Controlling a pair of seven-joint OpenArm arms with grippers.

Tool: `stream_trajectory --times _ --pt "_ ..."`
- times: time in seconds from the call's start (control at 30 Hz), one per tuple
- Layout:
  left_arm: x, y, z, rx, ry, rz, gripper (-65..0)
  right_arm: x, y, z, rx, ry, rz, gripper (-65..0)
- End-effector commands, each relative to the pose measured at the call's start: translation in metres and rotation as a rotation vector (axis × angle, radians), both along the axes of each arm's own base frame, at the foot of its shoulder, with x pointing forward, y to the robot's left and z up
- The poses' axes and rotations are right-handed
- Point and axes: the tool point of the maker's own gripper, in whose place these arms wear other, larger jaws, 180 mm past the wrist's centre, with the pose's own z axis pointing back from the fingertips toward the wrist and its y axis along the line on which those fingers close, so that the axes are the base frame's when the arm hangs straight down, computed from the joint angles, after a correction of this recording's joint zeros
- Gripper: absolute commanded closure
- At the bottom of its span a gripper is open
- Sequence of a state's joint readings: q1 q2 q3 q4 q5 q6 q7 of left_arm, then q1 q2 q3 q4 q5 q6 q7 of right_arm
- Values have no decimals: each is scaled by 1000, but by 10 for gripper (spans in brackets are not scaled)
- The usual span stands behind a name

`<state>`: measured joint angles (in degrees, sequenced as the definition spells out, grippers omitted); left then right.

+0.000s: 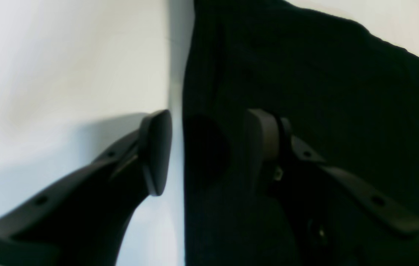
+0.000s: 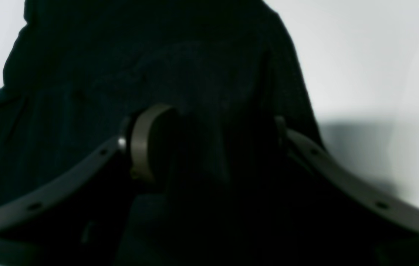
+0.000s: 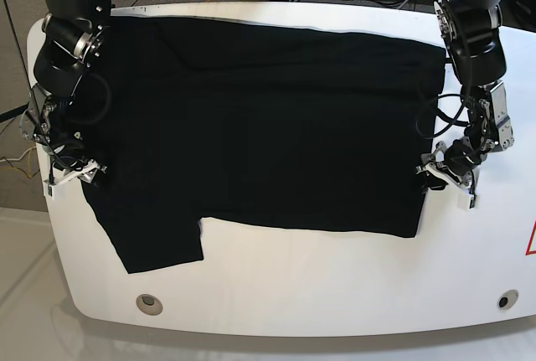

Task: Fold the T-shirt properly
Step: 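Move both grippers to the shirt's side edges and grasp them, then lift the held edges and fold the hem half over toward the collar edge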

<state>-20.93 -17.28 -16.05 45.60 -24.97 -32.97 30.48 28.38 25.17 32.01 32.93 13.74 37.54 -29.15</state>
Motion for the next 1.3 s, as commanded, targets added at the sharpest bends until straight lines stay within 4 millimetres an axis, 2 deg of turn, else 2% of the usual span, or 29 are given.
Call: stream_trajectory --times 0.0,0.73,0.87,1.0,1.07,1.13,1.27 --pt "17 2 24 -11 -73 9 -307 9 -11 17 -25 -34 -5 -339" --pt "18 -1 17 2 -34 24 -311 4 -3 8 -20 -10 21 -332" --pt "17 -6 15 9 -21 -3 -304 2 0 6 -17 -2 27 -310" --pt "15 -8 14 18 -12 -24 -162 7 0 11 -7 -26 19 -113" --pt "14 -6 13 20 -12 -19 -66 6 0 10 -9 -22 21 -25" --pt "14 -5 12 17 -14 -6 0 8 1 11 -9 -26 21 0" --pt "16 -4 14 18 -21 5 0 9 1 13 -10 -41 17 0"
